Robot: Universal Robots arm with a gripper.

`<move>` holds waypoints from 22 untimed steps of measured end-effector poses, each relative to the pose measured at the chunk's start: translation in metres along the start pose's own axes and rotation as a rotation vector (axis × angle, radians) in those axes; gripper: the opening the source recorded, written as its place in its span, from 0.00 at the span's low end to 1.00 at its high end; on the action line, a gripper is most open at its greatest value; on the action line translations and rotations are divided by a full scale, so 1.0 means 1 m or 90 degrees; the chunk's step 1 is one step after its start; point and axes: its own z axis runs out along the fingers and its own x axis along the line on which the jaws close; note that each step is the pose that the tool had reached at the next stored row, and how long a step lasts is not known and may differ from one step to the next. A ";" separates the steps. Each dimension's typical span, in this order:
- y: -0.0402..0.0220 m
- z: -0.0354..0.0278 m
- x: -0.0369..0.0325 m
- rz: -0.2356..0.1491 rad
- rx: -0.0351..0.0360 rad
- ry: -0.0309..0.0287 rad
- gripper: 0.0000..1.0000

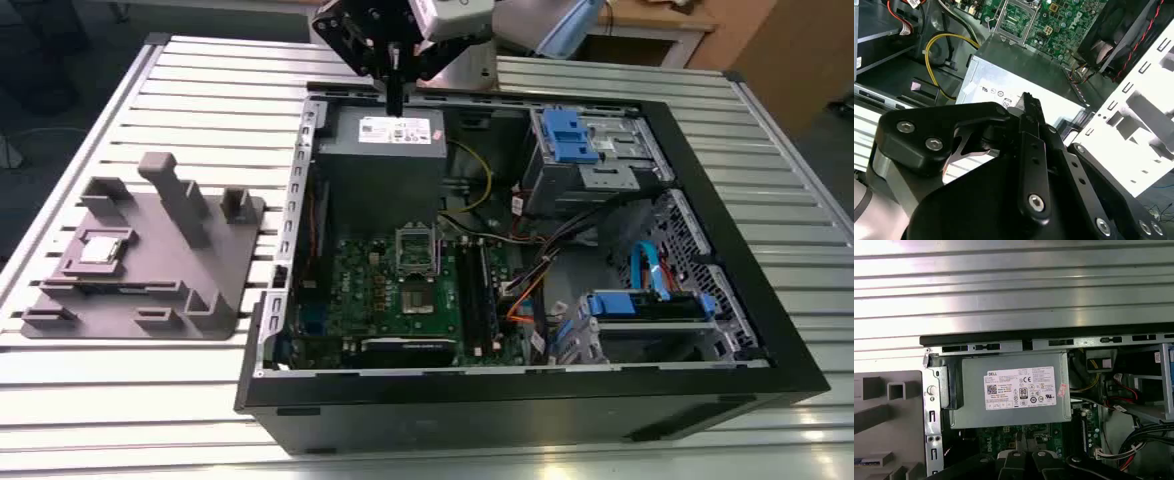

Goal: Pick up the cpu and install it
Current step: 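Reach for the cpu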

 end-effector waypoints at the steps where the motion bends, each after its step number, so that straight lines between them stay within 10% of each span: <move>1: 0.0000 0.0000 0.0000 0.000 0.0000 0.0000 0.11; 22: -0.0011 0.0000 0.0143 0.000 -0.0001 -0.0004 0.11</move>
